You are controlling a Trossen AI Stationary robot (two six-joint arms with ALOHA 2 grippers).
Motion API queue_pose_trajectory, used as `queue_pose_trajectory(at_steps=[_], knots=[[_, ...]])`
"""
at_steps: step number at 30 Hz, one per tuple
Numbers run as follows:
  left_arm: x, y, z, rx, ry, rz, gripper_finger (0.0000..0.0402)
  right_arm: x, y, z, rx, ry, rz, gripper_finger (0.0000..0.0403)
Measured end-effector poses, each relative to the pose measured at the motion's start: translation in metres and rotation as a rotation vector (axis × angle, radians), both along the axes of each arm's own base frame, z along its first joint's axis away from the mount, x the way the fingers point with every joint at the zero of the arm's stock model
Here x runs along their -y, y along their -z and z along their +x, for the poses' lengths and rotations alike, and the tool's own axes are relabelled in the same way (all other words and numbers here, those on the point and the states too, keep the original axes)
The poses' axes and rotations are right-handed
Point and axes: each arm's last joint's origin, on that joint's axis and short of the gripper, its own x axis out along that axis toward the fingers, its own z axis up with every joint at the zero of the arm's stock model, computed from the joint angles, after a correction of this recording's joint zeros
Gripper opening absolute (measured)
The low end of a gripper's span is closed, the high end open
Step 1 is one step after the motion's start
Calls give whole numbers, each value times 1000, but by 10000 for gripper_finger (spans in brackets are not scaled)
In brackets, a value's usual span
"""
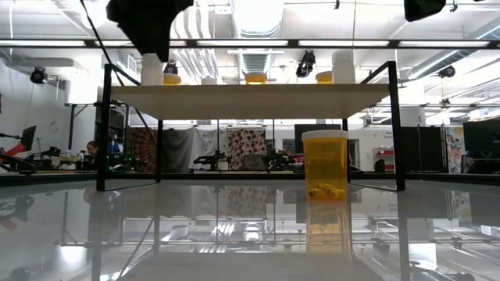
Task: Pick and place medicine bottles onto shelf by color
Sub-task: Put the transparent pill bottle on the shelf
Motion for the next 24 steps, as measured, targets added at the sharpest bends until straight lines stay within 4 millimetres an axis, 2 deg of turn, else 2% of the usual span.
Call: queue_pose_trajectory(at_steps=[9,14,18,24], knots=[[5,-33,1,102,88,-26,217,0,0,0,-8,6,22,219],[13,-51,12,237,232,25,217,0,2,0,-11,7,21,219],[28,-62,25,383,404,79,217,0,1,1,-12,15,59,219],[61,-62,37,503,665,197,217,0,1,1,-39,45,195,219]])
